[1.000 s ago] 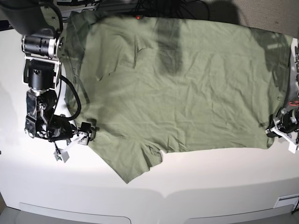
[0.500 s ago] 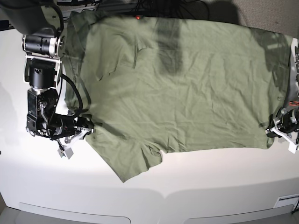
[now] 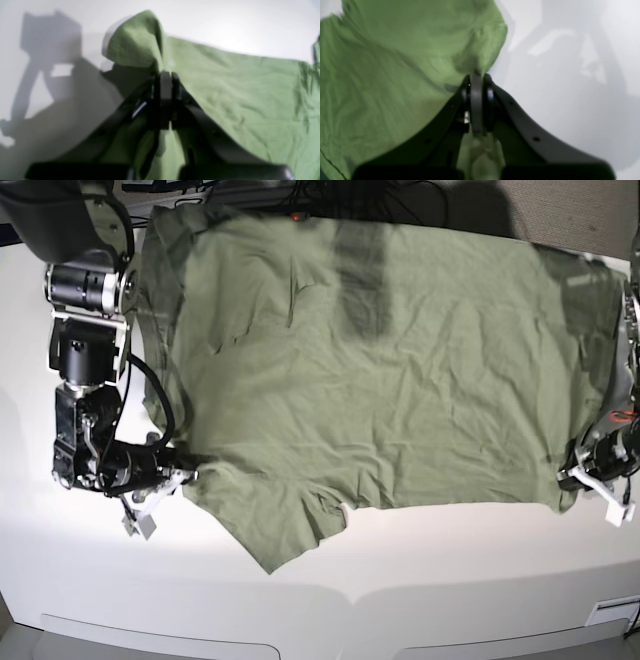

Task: Fold the T-shirt properly
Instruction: 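Lift the hem corners slightly with both grippers, then carry the hem over the shirt toward the collar with both grippers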

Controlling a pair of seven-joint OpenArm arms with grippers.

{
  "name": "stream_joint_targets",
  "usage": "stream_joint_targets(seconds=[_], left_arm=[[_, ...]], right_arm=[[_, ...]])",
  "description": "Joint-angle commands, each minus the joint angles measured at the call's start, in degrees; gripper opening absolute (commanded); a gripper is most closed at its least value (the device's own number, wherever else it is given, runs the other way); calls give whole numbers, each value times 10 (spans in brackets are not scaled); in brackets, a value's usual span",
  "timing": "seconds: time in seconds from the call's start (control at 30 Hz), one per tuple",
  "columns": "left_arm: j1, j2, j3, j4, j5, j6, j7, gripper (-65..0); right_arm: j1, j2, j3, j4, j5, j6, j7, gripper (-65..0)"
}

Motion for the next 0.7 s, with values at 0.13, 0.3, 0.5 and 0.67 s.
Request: stream_joint_targets(seconds=[0.13,0.3,0.5,0.67], left_arm=[[-22,17,-1,38,28,20,-15,-650],[-25,34,-1,38,64,37,-39,-650],[-29,36,-1,38,64,43,-59,-650],[-37,36,-1,39,64,47,-61,-650]], right_arm=[[40,8,1,9,-36,2,20,-650],[50,25,1,9,-46,-3,38,-650],[61,59,1,9,-46,-11,39,-650],[68,83,1,9,-27,-8,35,-650]])
